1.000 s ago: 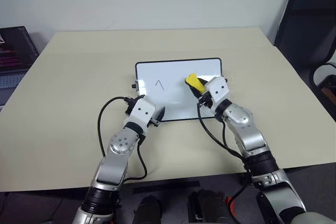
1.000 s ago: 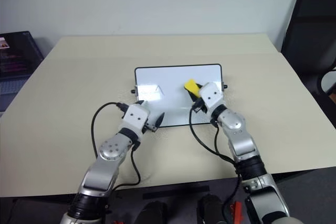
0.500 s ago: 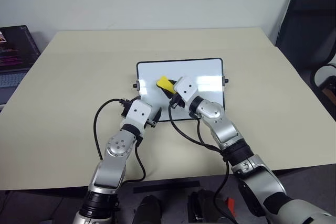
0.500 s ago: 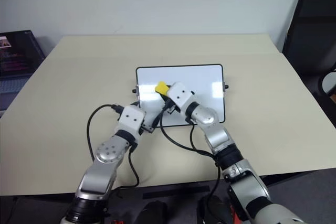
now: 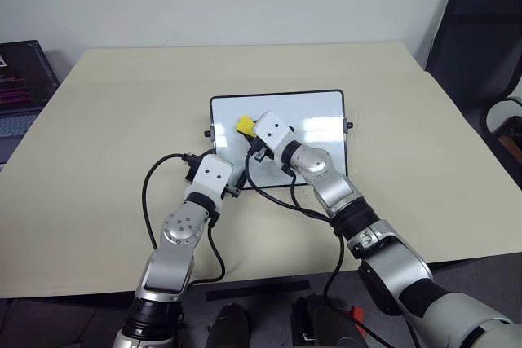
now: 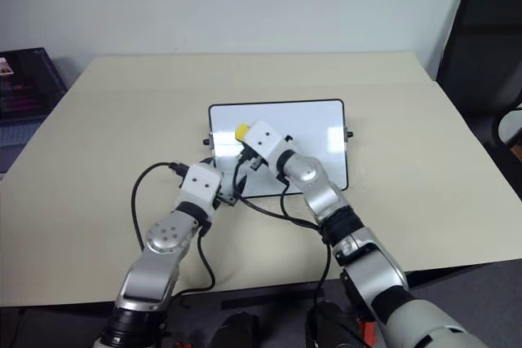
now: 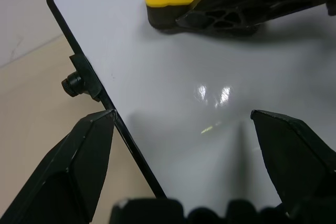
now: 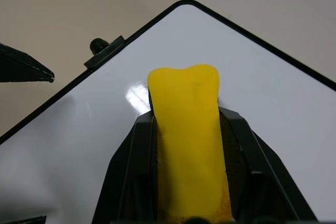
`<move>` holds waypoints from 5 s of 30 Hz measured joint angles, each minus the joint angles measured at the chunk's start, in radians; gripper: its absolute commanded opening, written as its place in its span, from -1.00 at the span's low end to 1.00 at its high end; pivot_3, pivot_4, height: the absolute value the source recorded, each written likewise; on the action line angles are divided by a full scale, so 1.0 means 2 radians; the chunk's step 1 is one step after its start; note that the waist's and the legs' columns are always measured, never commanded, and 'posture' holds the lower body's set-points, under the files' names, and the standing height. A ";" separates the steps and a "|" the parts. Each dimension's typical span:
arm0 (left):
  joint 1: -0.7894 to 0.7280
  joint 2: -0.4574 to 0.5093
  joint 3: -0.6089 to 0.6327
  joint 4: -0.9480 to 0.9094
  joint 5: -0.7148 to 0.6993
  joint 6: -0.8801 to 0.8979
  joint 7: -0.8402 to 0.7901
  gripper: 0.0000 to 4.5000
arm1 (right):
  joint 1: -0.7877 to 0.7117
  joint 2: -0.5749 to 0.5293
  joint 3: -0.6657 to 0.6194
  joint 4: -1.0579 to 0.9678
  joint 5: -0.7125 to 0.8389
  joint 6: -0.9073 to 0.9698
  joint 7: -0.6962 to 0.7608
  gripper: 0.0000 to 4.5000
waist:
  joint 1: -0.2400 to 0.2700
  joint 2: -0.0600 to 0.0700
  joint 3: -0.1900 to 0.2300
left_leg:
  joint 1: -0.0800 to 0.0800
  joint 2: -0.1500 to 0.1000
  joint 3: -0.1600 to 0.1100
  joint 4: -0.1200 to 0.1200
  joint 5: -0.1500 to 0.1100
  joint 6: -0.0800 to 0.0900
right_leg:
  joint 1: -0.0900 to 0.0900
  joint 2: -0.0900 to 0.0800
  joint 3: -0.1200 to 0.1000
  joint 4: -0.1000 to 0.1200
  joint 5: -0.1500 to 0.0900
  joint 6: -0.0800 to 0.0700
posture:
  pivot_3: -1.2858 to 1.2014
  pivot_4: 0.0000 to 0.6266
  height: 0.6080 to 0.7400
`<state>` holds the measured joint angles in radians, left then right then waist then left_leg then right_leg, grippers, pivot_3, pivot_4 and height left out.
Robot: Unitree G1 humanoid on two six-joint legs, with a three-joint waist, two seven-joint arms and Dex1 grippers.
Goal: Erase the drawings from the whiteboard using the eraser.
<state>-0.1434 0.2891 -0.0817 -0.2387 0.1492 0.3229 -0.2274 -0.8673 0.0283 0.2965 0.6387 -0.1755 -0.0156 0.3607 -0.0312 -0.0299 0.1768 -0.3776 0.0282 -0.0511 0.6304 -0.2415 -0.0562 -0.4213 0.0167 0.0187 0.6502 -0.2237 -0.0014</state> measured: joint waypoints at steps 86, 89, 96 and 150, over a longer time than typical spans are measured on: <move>-0.025 -0.010 -0.015 0.021 -0.002 -0.013 -0.001 1.00 | 0.086 -0.048 -0.012 -0.165 0.027 0.066 0.032 -0.46 | 0.000 0.000 0.000 | -0.001 0.000 -0.001 -0.001 0.000 0.000 | -0.001 0.000 0.000 0.000 -0.001 -0.001 | 0.03 -0.52 1.00; -0.024 -0.009 -0.014 0.020 -0.002 -0.013 -0.001 1.00 | 0.108 -0.064 -0.022 -0.215 0.046 0.064 0.050 -0.46 | 0.000 0.000 0.000 | -0.001 0.000 -0.001 -0.001 0.000 0.000 | -0.001 0.000 0.000 -0.001 -0.001 -0.001 | 0.03 -0.52 1.00; -0.025 -0.006 -0.010 0.019 -0.009 -0.014 -0.005 1.00 | 0.178 -0.115 -0.043 -0.299 0.060 0.079 0.063 -0.46 | 0.001 0.000 0.000 | -0.001 0.000 -0.001 -0.001 0.000 0.000 | -0.001 0.000 0.000 -0.001 -0.001 -0.001 | 0.03 -0.52 1.00; -0.114 0.019 -0.084 0.086 -0.195 -0.055 -0.339 1.00 | 0.280 -0.182 -0.264 -0.408 0.124 0.460 -0.071 -0.46 | -0.001 0.000 0.000 | -0.001 -0.001 0.000 0.000 0.000 0.000 | 0.000 0.000 0.000 -0.001 0.000 0.000 | 0.03 -0.52 1.00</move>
<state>-0.3721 0.3278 -0.2495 -0.0670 -0.2404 0.2134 -0.9047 -0.3069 -0.3356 -0.2322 -0.1778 0.0735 0.9040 0.2182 -0.0326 -0.0300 0.1773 -0.3803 0.0268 -0.0509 0.6296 -0.2412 -0.0555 -0.4217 0.0175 0.0178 0.6474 -0.2246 -0.0018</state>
